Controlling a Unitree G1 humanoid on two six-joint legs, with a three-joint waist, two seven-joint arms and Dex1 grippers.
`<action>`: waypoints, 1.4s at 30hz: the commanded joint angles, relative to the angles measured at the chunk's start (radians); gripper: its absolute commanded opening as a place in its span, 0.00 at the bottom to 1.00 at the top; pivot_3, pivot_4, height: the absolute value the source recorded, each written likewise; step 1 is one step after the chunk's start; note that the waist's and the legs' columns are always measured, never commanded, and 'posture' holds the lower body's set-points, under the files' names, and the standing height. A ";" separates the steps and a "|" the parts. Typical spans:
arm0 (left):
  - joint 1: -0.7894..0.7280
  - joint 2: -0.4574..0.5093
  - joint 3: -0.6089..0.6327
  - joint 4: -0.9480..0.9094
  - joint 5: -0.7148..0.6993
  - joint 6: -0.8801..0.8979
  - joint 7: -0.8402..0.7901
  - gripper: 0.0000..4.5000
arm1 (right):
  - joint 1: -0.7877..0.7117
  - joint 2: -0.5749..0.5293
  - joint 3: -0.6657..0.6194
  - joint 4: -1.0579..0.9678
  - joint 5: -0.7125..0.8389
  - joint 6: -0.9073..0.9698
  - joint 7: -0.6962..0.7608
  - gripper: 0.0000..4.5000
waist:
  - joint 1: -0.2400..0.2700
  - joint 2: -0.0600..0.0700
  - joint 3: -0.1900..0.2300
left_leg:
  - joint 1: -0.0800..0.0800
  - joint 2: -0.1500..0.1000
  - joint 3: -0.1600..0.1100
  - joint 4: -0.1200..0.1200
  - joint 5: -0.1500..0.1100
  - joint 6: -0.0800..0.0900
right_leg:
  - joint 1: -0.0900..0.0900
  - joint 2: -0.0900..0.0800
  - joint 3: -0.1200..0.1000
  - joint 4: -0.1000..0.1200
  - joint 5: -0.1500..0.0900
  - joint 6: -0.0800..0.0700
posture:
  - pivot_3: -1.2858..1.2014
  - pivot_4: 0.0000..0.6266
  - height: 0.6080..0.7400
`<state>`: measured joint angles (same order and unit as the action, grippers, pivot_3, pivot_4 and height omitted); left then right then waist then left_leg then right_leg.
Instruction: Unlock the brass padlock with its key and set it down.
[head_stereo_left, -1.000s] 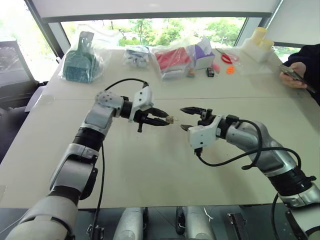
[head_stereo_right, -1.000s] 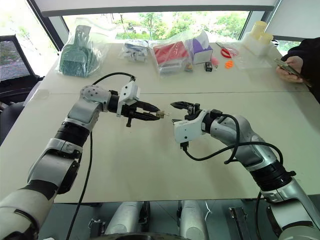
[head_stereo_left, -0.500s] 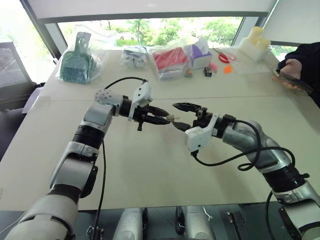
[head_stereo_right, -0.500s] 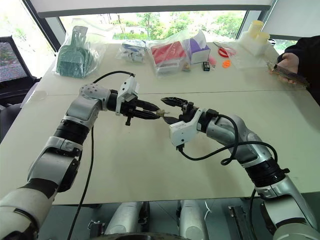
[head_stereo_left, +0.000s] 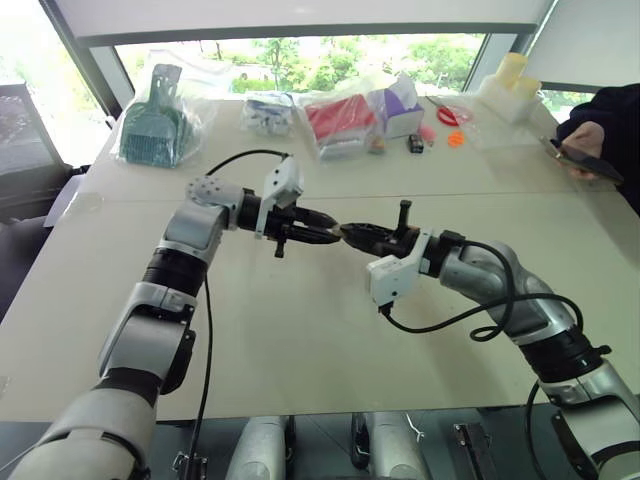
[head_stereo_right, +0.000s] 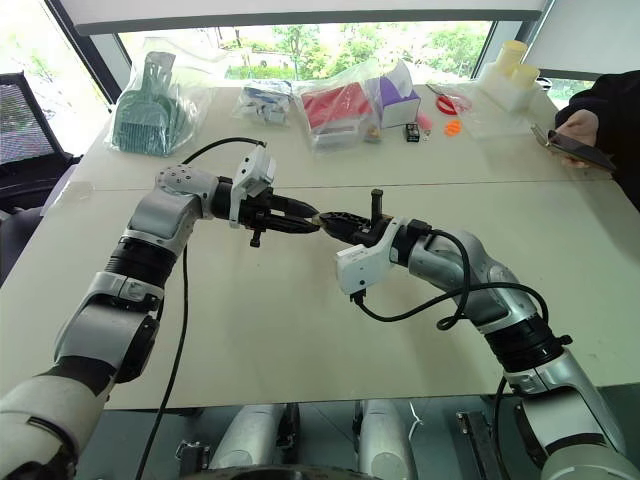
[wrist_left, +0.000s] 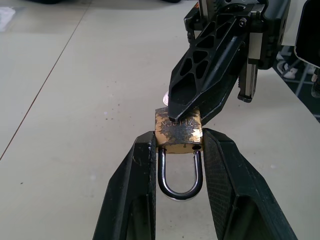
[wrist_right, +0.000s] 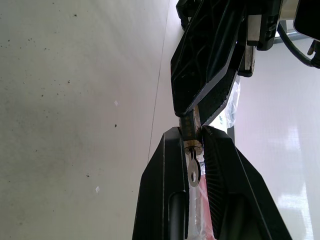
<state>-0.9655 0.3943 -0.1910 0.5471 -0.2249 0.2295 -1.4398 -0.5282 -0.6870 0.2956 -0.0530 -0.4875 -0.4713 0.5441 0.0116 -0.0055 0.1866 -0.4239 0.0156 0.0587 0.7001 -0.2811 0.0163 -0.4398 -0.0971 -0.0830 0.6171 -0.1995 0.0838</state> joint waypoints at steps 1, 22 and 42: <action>-0.011 -0.001 0.011 -0.066 -0.011 -0.016 0.006 0.47 | -0.021 0.012 -0.028 -0.019 0.025 0.013 0.004 0.00 | 0.001 0.000 0.000 | 0.000 0.000 0.000 0.000 0.000 0.000 | 0.000 0.000 0.000 0.000 0.000 0.000 | 0.52 0.24 1.00; 0.093 0.079 0.083 -0.201 -0.080 0.042 0.068 0.11 | -0.005 0.005 -0.035 -0.027 0.040 0.044 0.016 0.00 | 0.001 0.000 0.000 | 0.000 0.000 0.000 0.000 0.000 0.000 | 0.000 0.000 0.000 0.000 0.000 0.000 | 0.52 0.24 1.00; 0.111 0.032 0.025 -0.083 -0.013 -0.021 0.114 0.01 | -0.009 0.005 -0.038 -0.038 0.043 0.048 0.026 0.00 | 0.000 0.000 0.000 | 0.000 0.000 0.000 0.000 0.000 0.000 | 0.000 0.000 0.000 0.000 0.000 0.000 | 0.52 0.24 1.00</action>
<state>-0.8401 0.4292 -0.1759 0.4640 -0.2456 0.2382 -1.3392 -0.5232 -0.6820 0.2931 -0.0527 -0.4636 -0.4202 0.5740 0.0119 -0.0055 0.1866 -0.4234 0.0157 0.0588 0.7000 -0.2809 0.0160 -0.4397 -0.0971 -0.0830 0.6174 -0.1995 0.0837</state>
